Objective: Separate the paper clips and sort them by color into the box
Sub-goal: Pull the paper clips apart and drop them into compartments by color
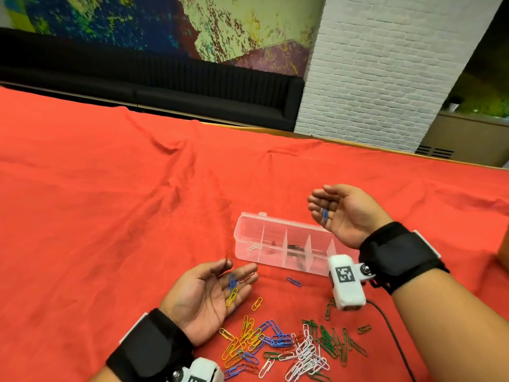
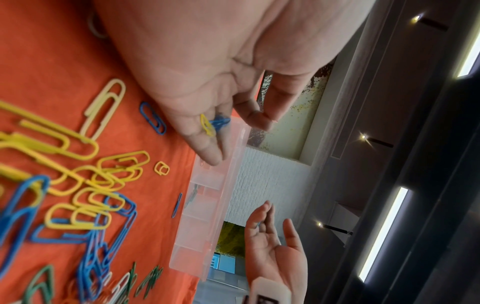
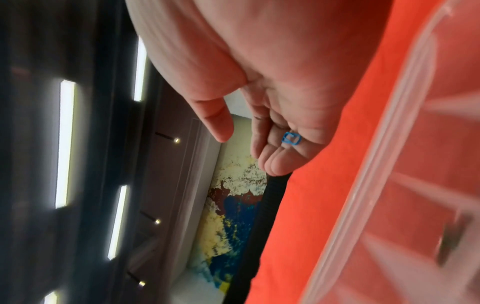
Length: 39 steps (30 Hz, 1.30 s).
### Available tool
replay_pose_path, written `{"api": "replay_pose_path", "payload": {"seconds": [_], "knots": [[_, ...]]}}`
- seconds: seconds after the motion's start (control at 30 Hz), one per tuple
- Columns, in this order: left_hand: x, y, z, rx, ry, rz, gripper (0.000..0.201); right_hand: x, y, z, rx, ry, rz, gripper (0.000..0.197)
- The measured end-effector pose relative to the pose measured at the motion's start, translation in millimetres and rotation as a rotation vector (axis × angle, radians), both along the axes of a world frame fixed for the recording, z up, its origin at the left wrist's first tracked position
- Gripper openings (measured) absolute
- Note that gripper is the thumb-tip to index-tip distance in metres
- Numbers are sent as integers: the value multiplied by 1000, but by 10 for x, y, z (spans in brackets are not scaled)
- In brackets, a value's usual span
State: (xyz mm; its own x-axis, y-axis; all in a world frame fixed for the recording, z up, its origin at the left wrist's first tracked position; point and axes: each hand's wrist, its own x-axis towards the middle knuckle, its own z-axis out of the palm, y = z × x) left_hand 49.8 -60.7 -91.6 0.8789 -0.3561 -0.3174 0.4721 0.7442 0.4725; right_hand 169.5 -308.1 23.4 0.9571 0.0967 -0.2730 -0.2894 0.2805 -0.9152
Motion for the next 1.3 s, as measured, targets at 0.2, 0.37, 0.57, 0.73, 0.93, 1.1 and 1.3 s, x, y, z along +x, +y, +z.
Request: {"api": "replay_pose_path", "payload": {"seconds": [0.2,0.37,0.57,0.73,0.93,1.1,1.3], "knots": [[-9,-50,23,0,-15,-41,14,-68,-154,-226,-438,-76,27,17],[-41,-75,37,23,-11,-115,12,-571,21,-330,-1058,-549,177,3],[-123,-156,47,43,-58,-248,11,-1107,382,-570,-1291,-810,560,20],[-183,-197,140,59,-67,-272,10,-1210,274,-624,-1248,-839,491,12],[-149,-206,176,177,-57,-276,11,-1146,134,-613,-934,-618,389,6],[52,-185,350,673,-232,-90,9,-707,-8,-607,-735,-377,221,8],[659,-243,593,1229,-420,-6,11,-268,208,-457,-878,-389,176,12]]}}
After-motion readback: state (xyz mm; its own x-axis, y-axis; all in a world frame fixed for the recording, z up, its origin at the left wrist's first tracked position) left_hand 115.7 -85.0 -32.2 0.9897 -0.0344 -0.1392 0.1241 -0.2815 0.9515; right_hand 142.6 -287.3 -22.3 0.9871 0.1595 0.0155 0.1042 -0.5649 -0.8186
